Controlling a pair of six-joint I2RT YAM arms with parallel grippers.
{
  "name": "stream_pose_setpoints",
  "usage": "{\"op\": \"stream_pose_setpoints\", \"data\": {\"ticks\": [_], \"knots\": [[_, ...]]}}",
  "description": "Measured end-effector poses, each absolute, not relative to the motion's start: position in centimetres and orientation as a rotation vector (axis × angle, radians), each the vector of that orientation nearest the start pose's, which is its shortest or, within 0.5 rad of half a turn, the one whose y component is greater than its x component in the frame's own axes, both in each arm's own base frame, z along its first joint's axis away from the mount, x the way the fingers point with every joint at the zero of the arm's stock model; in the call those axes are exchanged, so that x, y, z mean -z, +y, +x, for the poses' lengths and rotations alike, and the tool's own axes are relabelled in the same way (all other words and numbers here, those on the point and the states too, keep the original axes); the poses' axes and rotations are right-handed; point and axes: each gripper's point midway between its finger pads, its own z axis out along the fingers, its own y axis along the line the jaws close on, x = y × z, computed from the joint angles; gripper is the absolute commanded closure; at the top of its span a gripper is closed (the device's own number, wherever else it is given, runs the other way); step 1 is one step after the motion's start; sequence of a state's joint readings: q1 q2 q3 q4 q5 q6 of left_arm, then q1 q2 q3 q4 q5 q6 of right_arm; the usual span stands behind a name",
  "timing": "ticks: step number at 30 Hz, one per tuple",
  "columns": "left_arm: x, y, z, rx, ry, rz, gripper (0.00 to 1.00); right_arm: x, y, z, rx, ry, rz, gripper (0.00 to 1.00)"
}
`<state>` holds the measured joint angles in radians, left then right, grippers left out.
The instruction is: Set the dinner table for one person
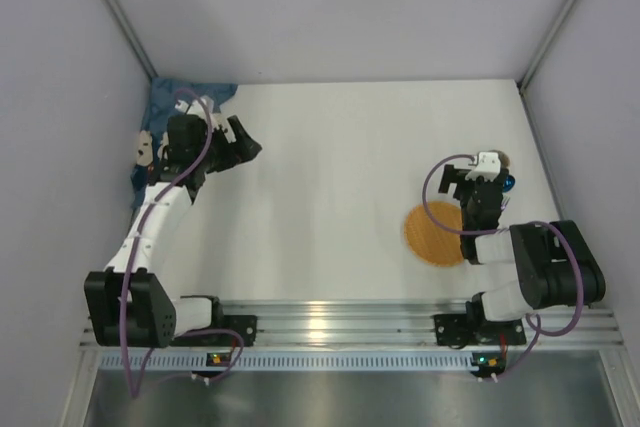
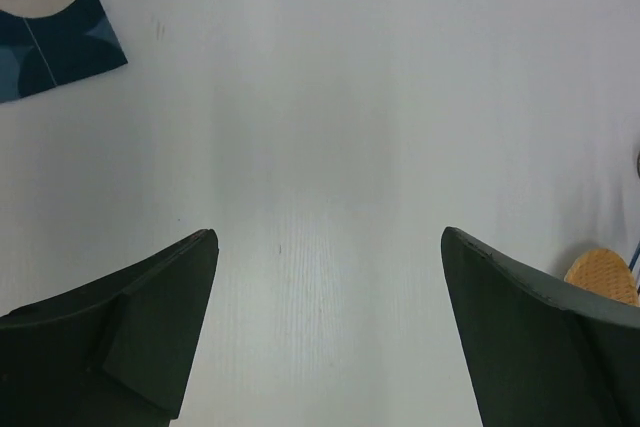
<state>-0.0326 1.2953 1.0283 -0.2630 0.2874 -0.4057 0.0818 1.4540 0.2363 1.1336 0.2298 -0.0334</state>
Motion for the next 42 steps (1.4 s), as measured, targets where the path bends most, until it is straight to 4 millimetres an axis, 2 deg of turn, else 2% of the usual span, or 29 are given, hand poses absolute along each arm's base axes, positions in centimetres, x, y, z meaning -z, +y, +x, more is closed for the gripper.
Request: {"op": "stream_pose_setpoints", "data": {"ticks": [6,9,13,21,23,24,26,28,30,31,32,33,34,35,36,37,40,42], "knots": [[-20.8,-7.1,35.3,0.540,2.125,-0.287,0.01,-10.5,-1.1,37.3,0.153,1.653,0.078,0.00],[-19.6,-6.7,34.3,0.522,2.162,-0.337,0.02,-10.5,-1.0,37.3,0.150,1.653,0.076,0.00],[-17.9,-5.2,33.5,0.424,2.215,-0.430,0.02,-10.4,-1.0,37.3,0.150,1.654,0.076,0.00],[-16.9,-2.1,33.3,0.260,2.194,-0.570,0.02,-10.3,-1.0,37.1,0.173,1.678,0.077,0.00],[-16.3,-1.5,33.6,0.244,2.200,-0.610,0.02,-10.9,-0.6,37.4,0.190,1.717,0.072,0.00],[-15.9,-1.1,33.8,0.237,2.207,-0.627,0.01,-11.8,0.0,38.0,0.182,1.734,0.061,0.00],[-14.8,-0.4,34.5,0.217,2.231,-0.665,0.01,-15.2,1.7,40.1,0.127,1.742,0.054,0.00],[-13.8,0.5,35.7,0.187,2.249,-0.701,0.02,-20.2,3.8,42.4,0.034,1.728,0.057,0.00],[-13.2,1.5,36.5,0.160,2.248,-0.746,0.02,-24.9,6.1,43.5,-0.059,1.690,0.052,0.00],[-13.1,2.0,36.7,0.146,2.243,-0.769,0.02,-27.3,7.8,43.4,-0.109,1.666,0.038,0.00],[-12.9,2.9,36.8,0.133,2.229,-0.809,0.02,-28.8,9.4,42.9,-0.165,1.648,0.027,0.00],[-12.9,3.8,36.9,0.118,2.211,-0.852,0.02,-29.8,11.0,42.0,-0.233,1.642,0.030,0.00],[-12.9,4.8,36.8,0.109,2.191,-0.892,0.01,-29.9,12.4,40.9,-0.312,1.662,0.050,0.00],[-13.1,5.8,36.9,0.104,2.165,-0.932,0.02,-29.4,13.2,40.1,-0.387,1.694,0.073,0.00],[-13.2,6.8,37.0,0.101,2.136,-0.963,0.02,-28.1,13.7,39.7,-0.486,1.744,0.086,0.00],[-13.4,7.7,37.1,0.096,2.111,-0.989,0.02,-26.5,13.3,39.5,-0.543,1.806,0.122,0.00],[-13.3,10.2,37.1,0.078,2.059,-1.062,0.02,-19.0,11.3,38.8,-0.554,2.061,0.280,0.00],[-12.5,11.3,37.3,0.068,2.053,-1.095,0.02,-14.2,11.8,35.5,-0.548,2.253,0.305,0.00]]}}
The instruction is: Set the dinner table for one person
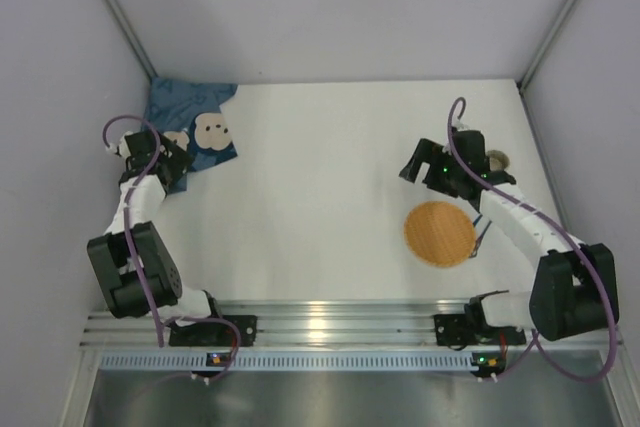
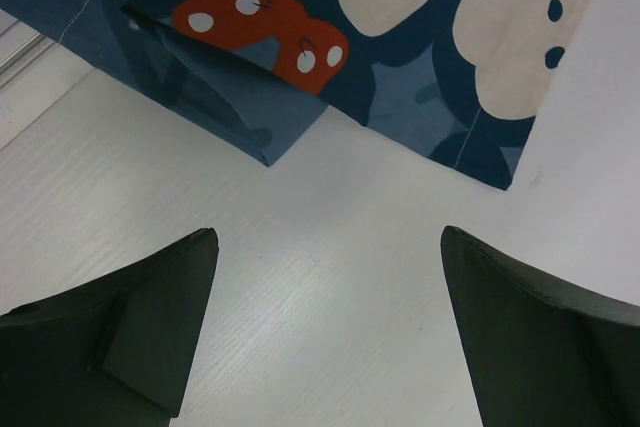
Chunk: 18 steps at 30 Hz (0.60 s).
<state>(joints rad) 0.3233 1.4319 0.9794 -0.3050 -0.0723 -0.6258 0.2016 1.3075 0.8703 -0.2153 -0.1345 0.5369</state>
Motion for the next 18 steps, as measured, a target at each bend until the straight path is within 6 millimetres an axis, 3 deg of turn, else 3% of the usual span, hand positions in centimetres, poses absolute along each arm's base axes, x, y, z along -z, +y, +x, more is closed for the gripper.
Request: {"op": "stream_pose_setpoints", "data": {"ticks": [3,11,18], "knots": [[-11.1,12.1,37.5,0.059,2.065,-1.127,0.02,-12.2,12.6,32.0,-0.563,2.390,0.288,0.00],[-8.8,15.4,37.6,0.022,2.039,-1.212,0.02,-12.2,13.3,29.2,-0.628,2.479,0.264,0.00],[-5.5,16.4,39.7,0.088,2.057,-1.226,0.07,-13.4,13.7,30.3,-0.617,2.523,0.218,0.00]]}}
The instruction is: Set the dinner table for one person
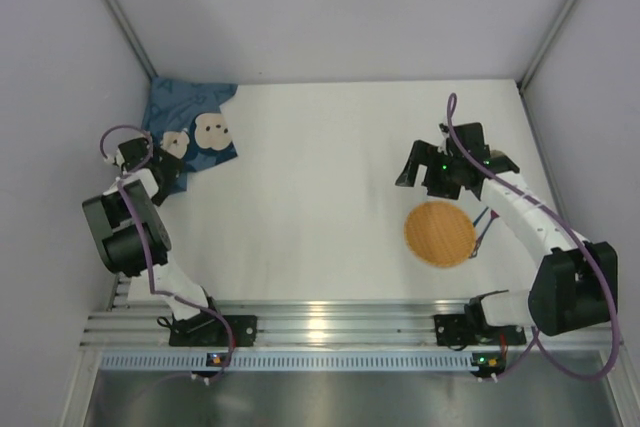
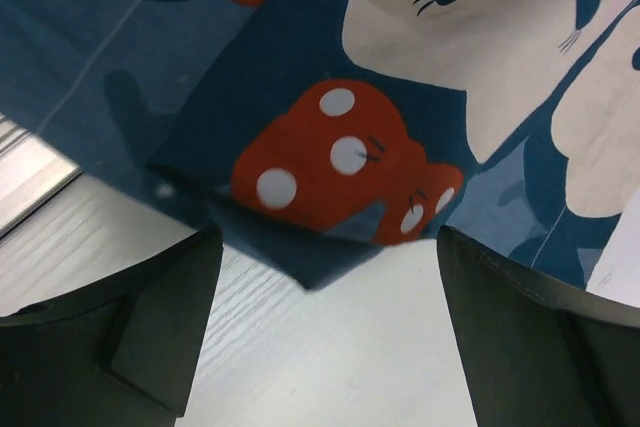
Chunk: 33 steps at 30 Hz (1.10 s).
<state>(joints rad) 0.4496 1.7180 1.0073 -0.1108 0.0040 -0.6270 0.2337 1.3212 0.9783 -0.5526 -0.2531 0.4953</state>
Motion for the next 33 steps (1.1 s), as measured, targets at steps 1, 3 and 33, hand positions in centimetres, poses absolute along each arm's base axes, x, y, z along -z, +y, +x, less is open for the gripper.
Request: {"op": "stream_pose_setpoints", "data": {"ticks": [1,3,33], "knots": [[-4.8,16.3,40.2,0.107,2.066,-1.227,0.07,-13.6,13.7,30.4,-0.615,2.521,0.209,0.00],[-4.6,16.4,41.4,0.135,2.048,-1.210,0.09,-14.0,13.7,30.4,-0.613,2.520,0.191,0.00],[-4.0,-9.6,48.7,0.697,2.347,-0.281,1.00,-13.0,13.8,32.0,-0.572,2.586,0.152,0.00]]}}
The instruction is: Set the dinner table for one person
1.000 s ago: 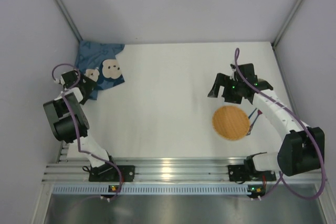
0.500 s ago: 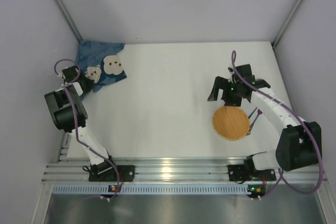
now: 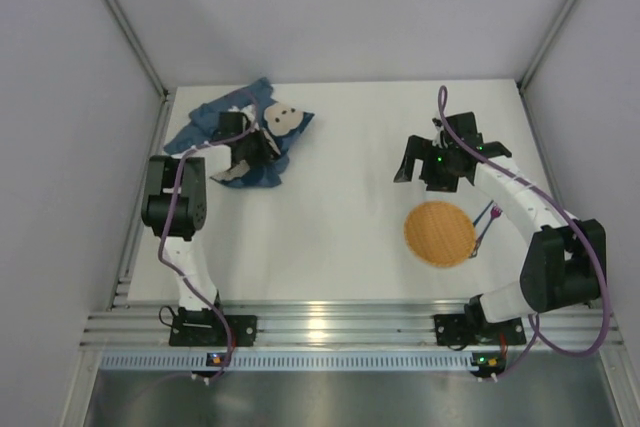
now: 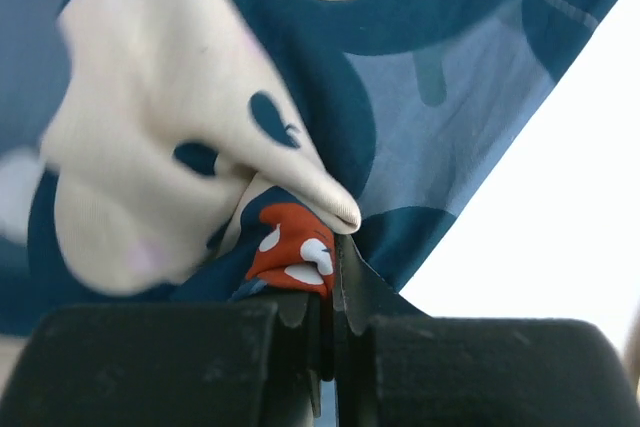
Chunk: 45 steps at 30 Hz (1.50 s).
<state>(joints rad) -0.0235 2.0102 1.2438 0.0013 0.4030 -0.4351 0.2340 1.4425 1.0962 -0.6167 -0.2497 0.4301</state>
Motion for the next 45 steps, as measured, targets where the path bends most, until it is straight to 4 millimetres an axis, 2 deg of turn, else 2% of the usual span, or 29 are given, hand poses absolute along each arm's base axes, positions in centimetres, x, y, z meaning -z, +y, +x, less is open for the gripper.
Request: {"op": "stream_pose_setpoints", "data": {"ticks": [2,4,8,9,11,12,13,15,18,26,28,30,32,34,36,38,40,43,45], "knots": [[-3.8,-15.2,46.7,0.759,2.392,-0.082,1.00,-13.0,13.8,32.0,-0.570,2.584,0.154,0.00],[-3.7,-19.6,44.5,0.809,2.422,0.098,1.00,-13.0,13.9,32.2,-0.575,2.578,0.160,0.00],[-3.4,-25.7,40.2,0.860,2.450,0.397,1.00,-13.1,14.0,32.5,-0.587,2.558,0.173,0.00],[-3.4,-26.8,39.1,0.865,2.454,0.455,0.97,-13.1,14.1,32.7,-0.592,2.551,0.176,0.00],[-3.4,-28.1,37.4,0.876,2.466,0.518,0.69,-12.9,14.2,32.7,-0.600,2.549,0.181,0.00],[-3.4,-28.3,36.7,0.879,2.475,0.530,0.17,-12.9,14.2,32.6,-0.603,2.550,0.184,0.00],[-3.4,-28.3,35.9,0.879,2.489,0.536,0.01,-12.8,14.2,32.7,-0.605,2.548,0.185,0.00],[-5.0,-28.6,35.2,0.926,2.483,0.507,0.01,-12.9,14.4,32.9,-0.613,2.542,0.187,0.00],[-6.9,-27.8,35.6,0.900,2.467,0.443,0.01,-12.7,14.6,33.3,-0.626,2.533,0.189,0.00],[-11.3,-24.8,36.0,0.815,2.441,0.279,0.01,-10.6,14.8,33.8,-0.620,2.584,0.242,0.00],[-12.5,-23.2,36.9,0.785,2.415,0.217,0.01,-10.2,14.8,34.0,-0.621,2.587,0.261,0.00],[-13.1,-20.2,38.6,0.746,2.393,0.115,0.02,-9.7,14.9,34.2,-0.626,2.589,0.282,0.00],[-12.5,-16.7,40.3,0.694,2.393,0.002,0.03,-8.8,15.1,34.4,-0.631,2.599,0.314,0.00],[-10.7,-12.9,41.3,0.638,2.423,-0.121,0.04,-7.7,15.4,34.4,-0.640,2.615,0.358,0.00],[-8.4,-10.1,41.4,0.596,2.467,-0.218,0.04,-6.2,15.8,34.2,-0.644,2.641,0.399,0.01],[-6.0,-8.4,40.5,0.573,2.525,-0.291,0.04,-4.9,16.3,34.1,-0.645,2.670,0.430,0.02],[-4.3,-7.8,39.6,0.569,2.571,-0.328,0.04,-4.0,17.7,33.9,-0.670,2.695,0.434,0.04],[-4.2,-7.9,40.0,0.601,2.559,-0.337,0.04,-4.1,19.6,34.7,-0.698,2.680,0.410,0.10],[-4.3,-8.4,40.6,0.646,2.552,-0.334,0.04,-4.1,20.7,35.3,-0.716,2.673,0.391,0.19]]}}
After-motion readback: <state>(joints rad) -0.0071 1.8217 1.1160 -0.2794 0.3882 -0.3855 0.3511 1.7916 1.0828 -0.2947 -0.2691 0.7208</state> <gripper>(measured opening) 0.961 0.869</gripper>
